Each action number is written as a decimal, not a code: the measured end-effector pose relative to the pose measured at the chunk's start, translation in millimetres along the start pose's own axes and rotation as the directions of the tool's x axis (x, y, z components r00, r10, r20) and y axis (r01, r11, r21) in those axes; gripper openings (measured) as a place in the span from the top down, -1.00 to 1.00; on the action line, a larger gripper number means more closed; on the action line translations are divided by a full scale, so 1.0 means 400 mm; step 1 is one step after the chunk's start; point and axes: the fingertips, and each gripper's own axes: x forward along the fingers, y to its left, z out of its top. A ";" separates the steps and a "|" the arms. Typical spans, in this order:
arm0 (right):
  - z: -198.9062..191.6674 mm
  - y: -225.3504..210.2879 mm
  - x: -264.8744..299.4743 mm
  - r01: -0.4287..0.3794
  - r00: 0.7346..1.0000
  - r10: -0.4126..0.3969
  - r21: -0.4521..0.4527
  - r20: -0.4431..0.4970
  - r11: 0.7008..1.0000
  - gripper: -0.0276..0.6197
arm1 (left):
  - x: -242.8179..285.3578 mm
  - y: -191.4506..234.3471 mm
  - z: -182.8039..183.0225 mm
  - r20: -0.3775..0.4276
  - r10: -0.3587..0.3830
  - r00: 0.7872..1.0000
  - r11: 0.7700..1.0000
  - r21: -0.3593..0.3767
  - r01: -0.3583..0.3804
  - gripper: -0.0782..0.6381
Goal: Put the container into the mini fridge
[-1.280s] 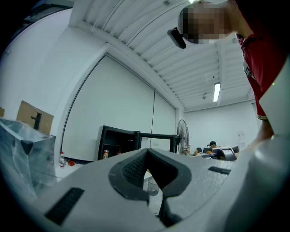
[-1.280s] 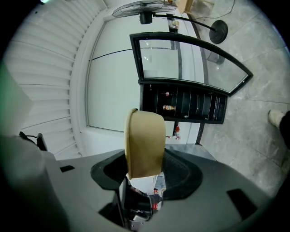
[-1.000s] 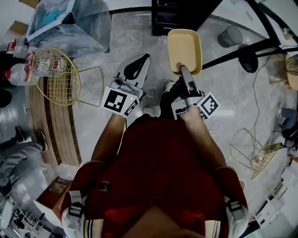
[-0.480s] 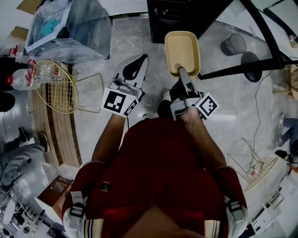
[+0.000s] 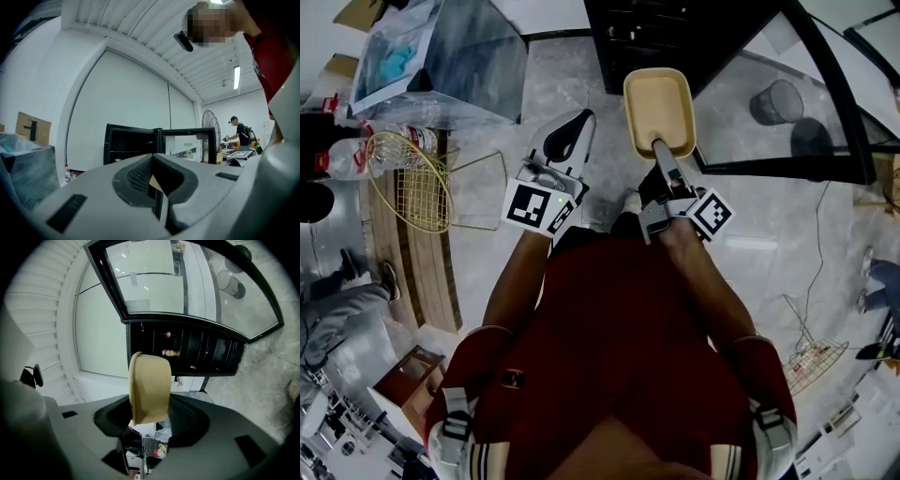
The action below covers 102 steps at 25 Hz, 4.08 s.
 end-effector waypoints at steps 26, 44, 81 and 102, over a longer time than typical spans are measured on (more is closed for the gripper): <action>0.031 -0.308 0.165 0.119 0.993 -0.118 -0.007 0.027 0.993 0.27 | 0.142 0.153 -0.239 -0.053 -0.008 0.999 1.000 -0.016 0.007 0.76; 0.072 -0.649 0.330 0.121 0.988 -0.121 0.001 0.091 0.993 0.27 | 0.243 0.307 -0.579 -0.060 -0.025 0.998 0.999 -0.038 0.023 0.76; 0.189 -1.213 0.630 0.075 0.987 -0.078 0.021 0.140 0.997 0.27 | 0.439 0.456 -1.191 -0.015 -0.015 1.000 1.000 -0.015 0.015 0.76; 0.227 -1.427 0.741 0.120 0.980 -0.119 0.005 0.156 0.993 0.27 | 0.489 0.514 -1.385 0.032 0.022 0.999 0.999 -0.027 -0.021 0.76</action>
